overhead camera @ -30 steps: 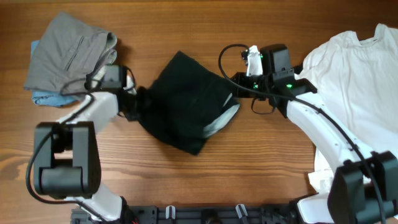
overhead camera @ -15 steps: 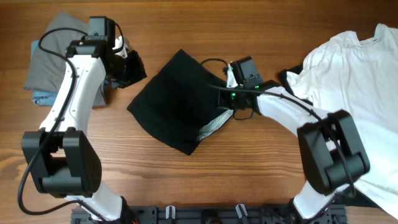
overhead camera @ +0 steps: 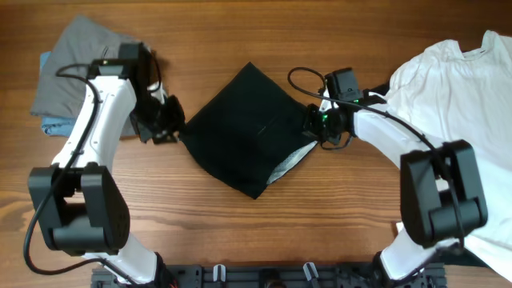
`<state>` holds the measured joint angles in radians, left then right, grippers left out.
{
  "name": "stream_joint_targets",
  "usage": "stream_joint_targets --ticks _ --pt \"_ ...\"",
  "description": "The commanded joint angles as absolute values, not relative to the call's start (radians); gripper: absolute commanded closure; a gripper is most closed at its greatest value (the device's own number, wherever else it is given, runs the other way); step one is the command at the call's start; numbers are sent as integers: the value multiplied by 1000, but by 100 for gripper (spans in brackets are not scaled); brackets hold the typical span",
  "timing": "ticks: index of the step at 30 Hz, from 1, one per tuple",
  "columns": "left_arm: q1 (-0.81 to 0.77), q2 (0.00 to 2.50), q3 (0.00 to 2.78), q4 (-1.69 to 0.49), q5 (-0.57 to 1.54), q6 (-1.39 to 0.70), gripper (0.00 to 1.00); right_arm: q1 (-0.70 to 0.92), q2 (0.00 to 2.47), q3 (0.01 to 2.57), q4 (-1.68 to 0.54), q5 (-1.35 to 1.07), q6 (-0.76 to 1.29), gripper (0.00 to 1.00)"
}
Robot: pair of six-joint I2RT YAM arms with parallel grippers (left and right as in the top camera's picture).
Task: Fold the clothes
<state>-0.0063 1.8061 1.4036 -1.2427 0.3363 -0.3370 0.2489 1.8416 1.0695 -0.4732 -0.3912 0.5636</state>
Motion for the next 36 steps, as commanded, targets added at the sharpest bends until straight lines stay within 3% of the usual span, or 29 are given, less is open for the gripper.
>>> stream_joint_targets --ticks 1,2,3,6,9,14,19,30,34,36 --pt "-14 1782 1308 -1232 386 -321 62 254 1721 1069 -502 -501 341 90" --pt "-17 1782 1282 -1207 410 -321 59 259 1709 1069 -507 -515 331 90" --pt "-19 1782 1254 -1175 449 -321 47 265 1703 1069 -511 -519 321 89" --pt "-23 1782 1173 -1069 599 -321 25 287 1708 1065 -513 -517 333 85" --pt "-24 1782 1103 -991 670 -324 12 310 1731 1053 -509 -507 410 84" --pt "-29 1782 1005 -851 706 -392 0 334 1812 1046 -492 -512 478 85" --pt "-72 1782 920 -706 717 -471 0 369 1887 1045 -441 -559 528 86" --pt "-201 1840 785 -197 637 -895 1 409 1925 1045 -416 -529 591 86" --pt "-233 1884 785 -108 555 -977 9 409 1925 1045 -424 -529 591 86" --pt "-245 1901 785 -62 520 -981 20 409 1925 1045 -429 -527 591 86"
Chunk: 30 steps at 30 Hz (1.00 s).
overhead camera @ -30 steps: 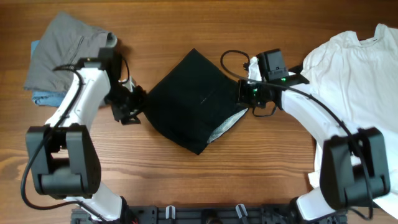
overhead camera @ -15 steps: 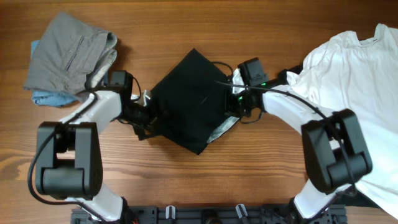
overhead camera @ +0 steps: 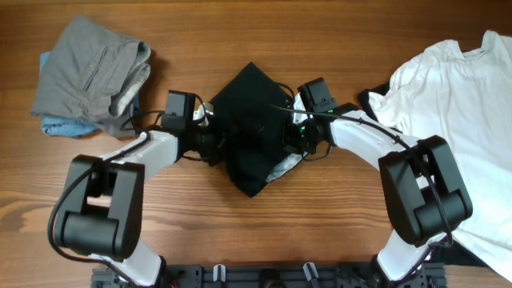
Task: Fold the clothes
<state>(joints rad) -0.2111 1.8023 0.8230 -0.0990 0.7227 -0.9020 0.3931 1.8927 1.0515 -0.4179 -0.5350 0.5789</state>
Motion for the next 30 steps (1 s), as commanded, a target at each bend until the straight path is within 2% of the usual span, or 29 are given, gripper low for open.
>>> stream_joint_targets --ticks 1,2,3,7,8,15,22,30 --pt "-252 1907 785 -42 501 -981 25 409 1925 1045 -430 -524 592 86" --pt "-258 1908 785 -28 486 -981 29 410 1925 1045 -431 -525 591 86" --pt "-263 1908 785 -16 472 -977 37 409 1925 1045 -431 -525 592 86" --pt "-271 1908 785 11 476 -872 90 409 1924 1045 -444 -527 591 90" --pt "-271 1908 786 1 481 -824 96 408 1919 1045 -455 -532 590 90" --pt "-225 1852 818 -169 554 -589 96 377 1781 1047 -564 -516 542 90" --pt "-72 1654 1129 -485 680 -370 96 323 1544 1047 -586 -461 524 88" --pt "91 1617 1427 -350 654 -378 96 305 1454 1047 -593 -461 527 85"
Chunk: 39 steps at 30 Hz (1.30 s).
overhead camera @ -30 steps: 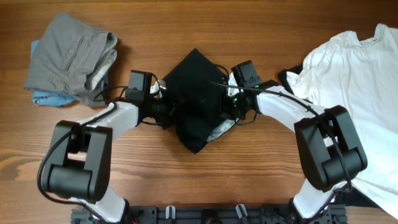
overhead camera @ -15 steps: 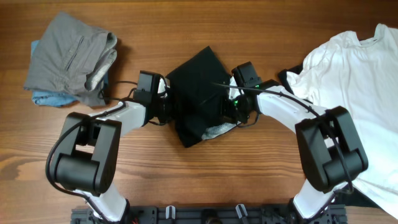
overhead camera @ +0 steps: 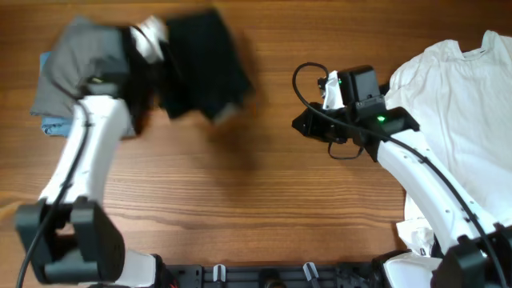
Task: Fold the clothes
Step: 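Carry the folded trousers with the left gripper onto the grey stack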
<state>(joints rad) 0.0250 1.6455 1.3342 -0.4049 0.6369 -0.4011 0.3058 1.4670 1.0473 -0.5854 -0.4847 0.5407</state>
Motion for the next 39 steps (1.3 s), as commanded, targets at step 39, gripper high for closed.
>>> stream_joint_targets --ticks 39 --pt "282 1877 1448 316 489 -736 96 305 1454 1047 -750 -464 546 87"
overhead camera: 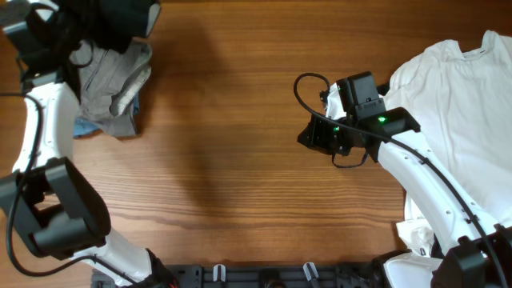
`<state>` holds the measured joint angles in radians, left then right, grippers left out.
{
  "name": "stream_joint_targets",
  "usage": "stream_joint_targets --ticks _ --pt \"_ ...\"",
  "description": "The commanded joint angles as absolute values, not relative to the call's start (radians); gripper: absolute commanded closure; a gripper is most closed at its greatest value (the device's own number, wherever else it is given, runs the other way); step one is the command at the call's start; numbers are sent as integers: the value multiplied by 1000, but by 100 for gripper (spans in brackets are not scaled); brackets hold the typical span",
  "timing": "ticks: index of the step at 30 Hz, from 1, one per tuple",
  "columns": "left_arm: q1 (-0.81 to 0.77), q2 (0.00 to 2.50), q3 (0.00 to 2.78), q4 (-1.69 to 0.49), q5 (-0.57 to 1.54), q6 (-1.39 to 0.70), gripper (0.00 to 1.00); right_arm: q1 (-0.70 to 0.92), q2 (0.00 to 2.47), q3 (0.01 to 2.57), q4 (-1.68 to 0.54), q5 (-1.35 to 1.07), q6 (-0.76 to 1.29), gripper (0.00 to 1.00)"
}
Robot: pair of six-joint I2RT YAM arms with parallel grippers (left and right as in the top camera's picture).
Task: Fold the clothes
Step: 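Carry the folded trousers with the left gripper onto the grey stack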
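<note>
At the top left corner the folded black garment [120, 18] hangs over the pile of folded clothes [112, 84], with my left gripper [76, 32] shut on it and mostly buried in the cloth. The pile is grey cloth with a blue piece [90, 126] showing underneath. Right of the table's middle, my right gripper [306, 138] hangs with nothing in it, its fingers apparently open. A crumpled white T-shirt [456, 88] lies at the right edge, behind the right arm.
Bare wooden table [224, 144] stretches between the pile and the right arm. The white T-shirt spills down the right side to the front edge. A black rail [264, 276] with the arm bases runs along the front.
The left gripper has carried the black garment further left and back, from beside the grey pile to over it at the corner. The right gripper has shifted slightly forward.
First both grippers held opposite corners of the black garment spread in the middle. Then they stood close together with it folded narrower. Later the left gripper alone held it near the grey pile, the right one having let go. Now it hangs over the pile.
</note>
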<state>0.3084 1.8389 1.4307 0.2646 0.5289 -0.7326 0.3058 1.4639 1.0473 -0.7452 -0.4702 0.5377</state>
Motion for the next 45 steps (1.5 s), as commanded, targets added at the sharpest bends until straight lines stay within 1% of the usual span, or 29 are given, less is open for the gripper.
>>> stream_joint_targets --ticks 1,7,12,16,20,24,27,29,30,31,33,34,38,43,45 --pt "279 1895 1448 327 488 -737 96 305 1454 1047 -753 -464 549 87" --pt "291 1974 1448 318 489 -677 96 305 1454 1047 -788 -464 549 87" --pt "318 2005 1448 242 521 -604 96 305 1454 1047 -798 -464 549 87" --pt "365 1975 1448 136 611 -582 96 305 1454 1047 -801 -464 549 87" --pt "430 1919 1448 -23 636 -577 96 305 1454 1047 -801 -464 549 87" --pt "497 1864 1448 -170 621 -513 91 305 1454 1047 -801 -464 546 87" --pt "536 1845 1448 -289 562 -459 85 305 1454 1047 -801 -464 546 87" --pt "554 1844 1448 -330 540 -448 63 305 1454 1047 -801 -464 544 87" --pt "559 1845 1448 -341 540 -448 43 305 1454 1047 -802 -464 539 87" --pt "560 1845 1448 -353 540 -447 34 305 1454 1047 -802 -464 535 87" --pt "560 1844 1448 -373 542 -421 29 305 1454 1047 -802 -464 524 87" --pt "560 1839 1448 -394 542 -393 25 305 1454 1047 -803 -465 524 87" --pt "571 1813 1448 -485 540 -319 23 305 1454 1047 -803 -464 523 87" --pt "618 1715 1448 -596 540 -317 24 305 1454 1047 -803 -464 522 87" --pt "644 1658 1448 -638 529 -317 27 305 1454 1047 -802 -464 522 86"
